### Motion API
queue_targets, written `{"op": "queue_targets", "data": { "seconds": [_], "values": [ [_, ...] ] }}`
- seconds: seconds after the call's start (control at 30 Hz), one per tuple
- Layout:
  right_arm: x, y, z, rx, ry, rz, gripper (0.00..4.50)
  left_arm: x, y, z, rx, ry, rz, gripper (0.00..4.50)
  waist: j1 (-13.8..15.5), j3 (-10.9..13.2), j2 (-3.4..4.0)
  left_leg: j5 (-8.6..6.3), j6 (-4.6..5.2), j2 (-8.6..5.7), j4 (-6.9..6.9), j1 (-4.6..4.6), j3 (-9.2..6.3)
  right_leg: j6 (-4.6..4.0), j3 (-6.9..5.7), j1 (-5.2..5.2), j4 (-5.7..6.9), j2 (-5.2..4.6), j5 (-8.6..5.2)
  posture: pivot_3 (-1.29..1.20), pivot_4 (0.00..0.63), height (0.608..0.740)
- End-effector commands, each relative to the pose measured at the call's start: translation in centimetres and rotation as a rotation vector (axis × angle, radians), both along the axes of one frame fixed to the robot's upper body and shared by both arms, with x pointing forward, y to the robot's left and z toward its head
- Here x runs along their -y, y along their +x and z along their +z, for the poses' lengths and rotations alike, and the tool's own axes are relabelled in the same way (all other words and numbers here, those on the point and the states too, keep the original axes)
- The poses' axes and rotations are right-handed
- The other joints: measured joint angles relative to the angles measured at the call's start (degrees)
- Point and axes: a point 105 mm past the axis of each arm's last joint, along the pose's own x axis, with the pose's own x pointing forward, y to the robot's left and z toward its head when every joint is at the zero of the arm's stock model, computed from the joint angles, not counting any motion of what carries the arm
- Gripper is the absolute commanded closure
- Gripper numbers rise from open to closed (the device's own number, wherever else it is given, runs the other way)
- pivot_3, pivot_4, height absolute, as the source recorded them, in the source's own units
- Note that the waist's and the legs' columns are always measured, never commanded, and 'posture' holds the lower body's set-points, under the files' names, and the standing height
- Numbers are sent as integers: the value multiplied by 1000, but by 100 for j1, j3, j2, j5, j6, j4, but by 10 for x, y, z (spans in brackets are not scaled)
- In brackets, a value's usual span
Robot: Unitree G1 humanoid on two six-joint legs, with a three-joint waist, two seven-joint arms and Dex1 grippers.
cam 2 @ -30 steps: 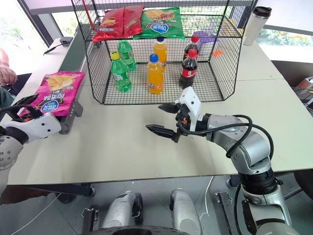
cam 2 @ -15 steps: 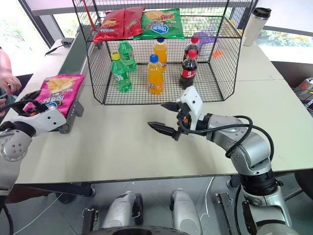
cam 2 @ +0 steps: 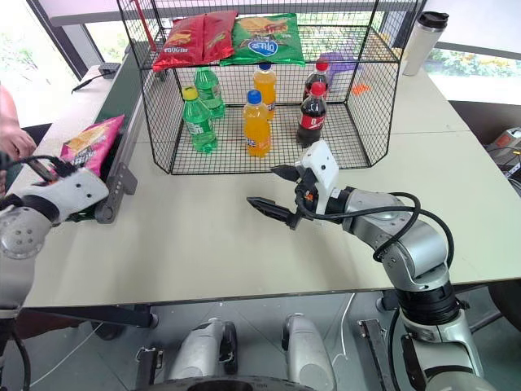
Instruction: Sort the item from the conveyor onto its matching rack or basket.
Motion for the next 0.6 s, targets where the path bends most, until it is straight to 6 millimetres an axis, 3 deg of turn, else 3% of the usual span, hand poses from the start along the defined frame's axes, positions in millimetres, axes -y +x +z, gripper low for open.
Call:
{"op": "queue_targets", "data": {
  "seconds": [0.03,0.2,0.37,0.47,0.6],
  "values": [
    [3,1,9,39,33,-3,0,-5,-19,49,46,-134,-37,4456,-12,0,-2,0,0,0,0,0,0,0,0,0,0,1,0,0,150,740],
    [5,8,14,47,59,21,0,-18,-61,116,59,-407,-142,4456,-21,8,-14,1,0,1,1,1,-2,3,-1,0,1,8,-2,0,150,740],
    [8,15,25,72,87,59,0,-18,-92,171,70,-565,-280,4456,-25,13,-24,1,0,-1,9,6,-2,8,0,3,11,9,-5,0,150,740],
    [12,19,36,82,119,76,0,-2,-105,193,12,-627,-420,4456,-9,15,-28,2,-1,-1,10,9,-2,10,0,5,15,10,-7,0,150,740],
    [15,20,53,95,180,111,0,48,-122,201,-192,-697,-746,4456,-6,15,-28,2,-2,-2,10,8,0,11,1,5,15,8,-8,0,150,740]
  ]
}}
